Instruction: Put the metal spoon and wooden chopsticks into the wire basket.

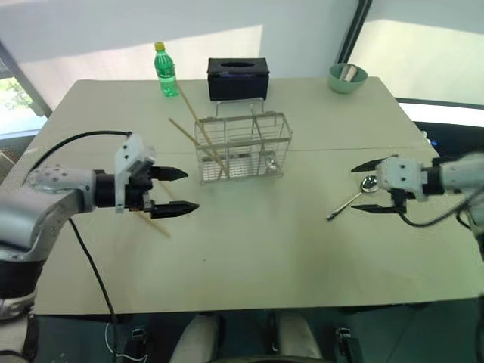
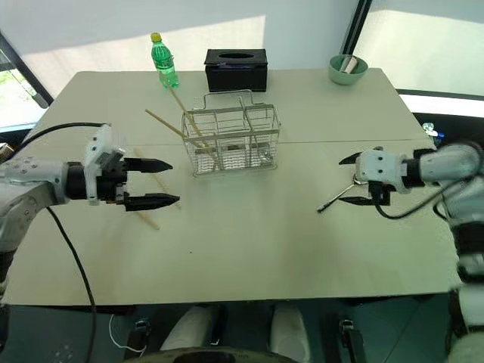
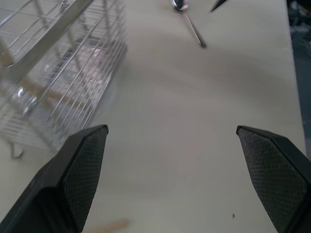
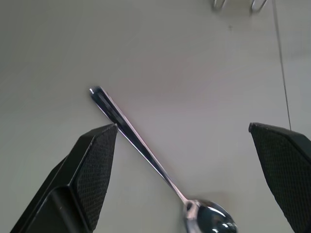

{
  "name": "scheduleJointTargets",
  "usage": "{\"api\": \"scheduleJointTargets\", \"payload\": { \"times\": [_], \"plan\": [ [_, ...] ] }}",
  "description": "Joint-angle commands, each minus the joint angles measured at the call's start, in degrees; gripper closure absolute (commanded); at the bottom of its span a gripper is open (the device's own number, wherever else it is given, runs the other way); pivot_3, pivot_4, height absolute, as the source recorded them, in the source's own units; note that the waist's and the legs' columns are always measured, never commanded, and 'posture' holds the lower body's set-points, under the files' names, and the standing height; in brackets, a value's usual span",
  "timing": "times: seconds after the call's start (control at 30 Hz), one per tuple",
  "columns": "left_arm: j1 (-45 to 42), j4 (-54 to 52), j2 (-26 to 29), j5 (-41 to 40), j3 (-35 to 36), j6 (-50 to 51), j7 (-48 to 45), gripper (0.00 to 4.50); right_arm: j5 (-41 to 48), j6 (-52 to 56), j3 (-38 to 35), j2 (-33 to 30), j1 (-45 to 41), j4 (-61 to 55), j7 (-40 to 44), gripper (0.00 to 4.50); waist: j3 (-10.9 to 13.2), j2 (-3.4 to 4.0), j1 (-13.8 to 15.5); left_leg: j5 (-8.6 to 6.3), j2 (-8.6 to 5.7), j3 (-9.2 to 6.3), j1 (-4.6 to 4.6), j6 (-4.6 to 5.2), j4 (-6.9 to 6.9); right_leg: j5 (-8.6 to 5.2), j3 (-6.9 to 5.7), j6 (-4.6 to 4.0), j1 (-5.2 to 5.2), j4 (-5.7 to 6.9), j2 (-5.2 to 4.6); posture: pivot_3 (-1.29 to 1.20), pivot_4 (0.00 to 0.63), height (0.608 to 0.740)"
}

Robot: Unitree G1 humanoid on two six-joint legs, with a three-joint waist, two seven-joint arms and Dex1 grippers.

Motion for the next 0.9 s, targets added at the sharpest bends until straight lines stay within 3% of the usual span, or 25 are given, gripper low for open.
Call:
{"api": "scheduleJointTargets", "payload": {
  "times": [0.03, 0.2, 0.3, 0.63, 0.73, 0.9],
  "plan": [
    [-4.42, 1.66, -1.28, 2.03, -2.94, -2.01, -2.78, 0.03, -10.52, -9.14, 7.21, 1.4, -10.15, 14.57, 1.36, 0.0, 0.01, -0.17, -0.1, 0.0, 0.02, -0.01, 0.07, 0.0, -0.02, 0.0, 0.0, 0.0, 0.04, 0.03, 0.02, 0.0, 0.15, 0.661],
    [-6.72, 2.19, -2.75, 3.12, -4.46, -1.87, -3.99, 0.03, -16.84, -7.81, 12.31, 5.55, -17.96, 25.6, 2.15, 0.0, -0.03, -0.25, -0.12, 0.23, 0.05, -0.15, 0.0, -0.43, -0.17, 0.08, 0.04, 0.15, -0.13, 0.16, 0.13, 0.0, 0.15, 0.661],
    [-6.93, 1.65, -3.16, 3.2, -4.42, -1.37, -3.77, 0.03, -21.81, -13.27, 15.66, 6.11, -19.39, 27.83, -1.66, 0.0, 0.0, -0.21, -0.13, 0.28, 0.03, -0.15, -0.11, -0.52, -0.22, 0.09, 0.06, 0.16, -0.24, 0.16, 0.12, 0.0, 0.15, 0.661],
    [-4.97, -2.91, -3.03, 1.19, -2.22, 1.93, -1.12, 0.03, -28.32, -12.65, 18.64, 9.62, -20.33, 32.09, -10.52, 0.0, -0.03, -0.25, -0.17, 0.23, 0.05, -0.2, 0.03, -0.44, -0.13, 0.09, 0.23, 0.15, -0.13, 0.21, 0.27, 0.0, 0.15, 0.661],
    [-5.09, -2.97, -3.28, 1.11, -1.91, 2.21, -0.46, 0.0, -28.5, -12.29, 18.23, 10.41, -20.46, 32.59, -11.29, 0.88, -0.05, -0.3, -0.23, 0.23, 0.09, -0.24, 0.16, -0.42, -0.11, 0.15, 0.26, 0.04, -0.02, 0.23, 0.36, 0.0, 0.15, 0.661],
    [-6.13, -2.53, -4.06, 0.35, -1.22, 3.0, 0.78, 0.0, -27.33, -12.02, 16.87, 11.17, -20.36, 32.9, -9.37, 3.5, -0.05, -0.3, -0.6, 0.24, 0.17, -0.21, 0.32, -0.42, -0.09, 0.18, 0.41, -0.01, 0.07, 0.24, 0.49, 0.0, 0.15, 0.661]
  ]
}}
